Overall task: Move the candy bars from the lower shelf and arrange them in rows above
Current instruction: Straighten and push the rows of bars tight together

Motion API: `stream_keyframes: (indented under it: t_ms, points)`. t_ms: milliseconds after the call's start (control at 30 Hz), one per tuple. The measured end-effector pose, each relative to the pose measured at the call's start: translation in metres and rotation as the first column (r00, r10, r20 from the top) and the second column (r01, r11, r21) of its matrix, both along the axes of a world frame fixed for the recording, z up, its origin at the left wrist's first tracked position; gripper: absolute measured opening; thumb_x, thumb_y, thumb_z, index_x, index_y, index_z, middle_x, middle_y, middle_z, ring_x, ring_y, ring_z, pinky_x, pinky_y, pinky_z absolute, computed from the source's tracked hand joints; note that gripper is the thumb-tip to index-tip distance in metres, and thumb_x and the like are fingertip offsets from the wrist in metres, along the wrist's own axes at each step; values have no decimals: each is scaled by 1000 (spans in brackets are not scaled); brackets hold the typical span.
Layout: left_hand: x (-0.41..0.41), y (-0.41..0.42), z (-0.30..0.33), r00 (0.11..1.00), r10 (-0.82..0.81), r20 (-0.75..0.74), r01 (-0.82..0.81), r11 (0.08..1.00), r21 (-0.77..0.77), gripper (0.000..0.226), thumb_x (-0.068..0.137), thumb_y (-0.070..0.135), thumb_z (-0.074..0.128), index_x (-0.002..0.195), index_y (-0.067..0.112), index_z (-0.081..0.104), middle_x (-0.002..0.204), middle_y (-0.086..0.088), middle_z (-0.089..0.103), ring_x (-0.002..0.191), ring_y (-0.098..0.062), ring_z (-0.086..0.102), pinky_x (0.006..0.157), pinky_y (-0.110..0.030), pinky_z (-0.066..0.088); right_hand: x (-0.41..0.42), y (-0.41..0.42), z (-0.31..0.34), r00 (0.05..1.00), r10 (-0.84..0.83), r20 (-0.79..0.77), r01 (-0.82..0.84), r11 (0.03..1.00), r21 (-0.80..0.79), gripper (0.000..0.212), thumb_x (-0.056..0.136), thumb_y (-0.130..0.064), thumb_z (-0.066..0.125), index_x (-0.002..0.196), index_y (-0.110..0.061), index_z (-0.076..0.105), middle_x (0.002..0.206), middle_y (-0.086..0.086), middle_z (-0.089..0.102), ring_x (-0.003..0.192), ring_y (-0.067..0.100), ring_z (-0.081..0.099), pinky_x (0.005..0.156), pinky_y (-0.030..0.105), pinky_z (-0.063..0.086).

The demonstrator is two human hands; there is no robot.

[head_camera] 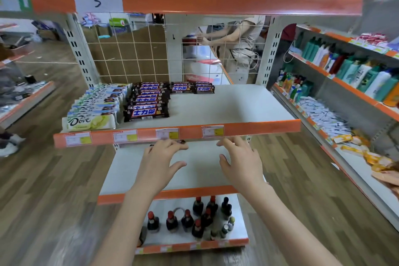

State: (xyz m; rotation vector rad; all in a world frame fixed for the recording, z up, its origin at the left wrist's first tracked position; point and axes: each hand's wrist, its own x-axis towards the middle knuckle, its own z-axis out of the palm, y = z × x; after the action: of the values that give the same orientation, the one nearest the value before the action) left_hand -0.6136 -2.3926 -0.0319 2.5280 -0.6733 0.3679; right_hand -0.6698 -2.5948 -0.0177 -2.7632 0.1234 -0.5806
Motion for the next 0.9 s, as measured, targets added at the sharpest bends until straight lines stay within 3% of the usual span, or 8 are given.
stream_keyframes:
  t_ms: [167,467,633,733,900]
  points:
    - [-27,-4,-15,998,34,-56,-33,999,10,34,83,38,65,117,35,58,117,14,54,117,-9,42,93,-31,26,-22,-7,-13,998,50,-31,-49,998,28,33,84,-13,59,115,-21,62,112,0,58,97,25,57,69,30,31]
    - [-65,7,-41,986,81,-142,-76,996,45,34,85,44,60,118,38,55,115,19,52,116,-4,41,92,-28,27,-47,-1,-42,981,140,-133,-135,990,44,33,89,-17,54,121,-23,57,117,-2,54,103,22,55,71,30,32]
    - [-78,24,-57,976,112,-188,-105,993,45,32,84,46,60,115,39,57,113,21,53,113,-3,43,88,-27,27,-47,15,-57,964,194,-180,-187,981,55,30,90,-23,54,120,-25,57,114,-4,54,93,19,57,69,29,38]
    - [-78,34,-67,968,143,-204,-130,989,75,32,84,47,60,115,40,56,114,22,52,114,-2,43,84,-27,26,-42,22,-65,957,219,-189,-209,975,70,29,91,-24,52,119,-26,57,115,-4,54,97,18,56,72,30,45]
    - [-64,42,-77,958,171,-230,-155,984,85,32,83,43,62,115,39,58,116,18,54,115,-6,44,80,-28,24,-29,32,-78,947,226,-230,-215,974,70,29,90,-22,53,118,-27,56,113,-5,53,100,19,54,72,30,44]
